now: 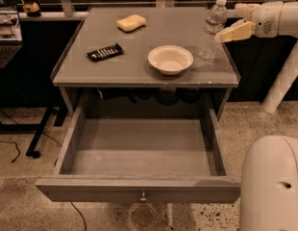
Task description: Place water bottle into top drawer
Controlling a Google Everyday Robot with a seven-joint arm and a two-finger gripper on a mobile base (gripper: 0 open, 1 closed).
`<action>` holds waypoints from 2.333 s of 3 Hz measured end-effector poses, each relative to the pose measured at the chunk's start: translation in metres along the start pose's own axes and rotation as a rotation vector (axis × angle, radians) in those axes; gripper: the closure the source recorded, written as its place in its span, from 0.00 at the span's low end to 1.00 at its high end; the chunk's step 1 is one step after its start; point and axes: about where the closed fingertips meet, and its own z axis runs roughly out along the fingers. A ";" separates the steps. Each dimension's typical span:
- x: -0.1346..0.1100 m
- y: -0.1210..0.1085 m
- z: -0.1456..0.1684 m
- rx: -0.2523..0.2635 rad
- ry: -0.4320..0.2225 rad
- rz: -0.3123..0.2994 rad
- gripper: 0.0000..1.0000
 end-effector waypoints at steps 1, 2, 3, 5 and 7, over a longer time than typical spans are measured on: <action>-0.005 -0.025 0.004 0.093 -0.020 0.004 0.00; -0.006 -0.027 0.005 0.101 -0.025 0.005 0.00; -0.001 -0.025 0.010 0.089 -0.019 0.013 0.00; 0.008 -0.008 0.041 0.009 -0.010 -0.006 0.00; 0.008 -0.008 0.041 0.008 -0.010 -0.006 0.19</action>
Offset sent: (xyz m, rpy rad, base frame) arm 0.0204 -0.0083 0.0062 0.0141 -0.0319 -0.0776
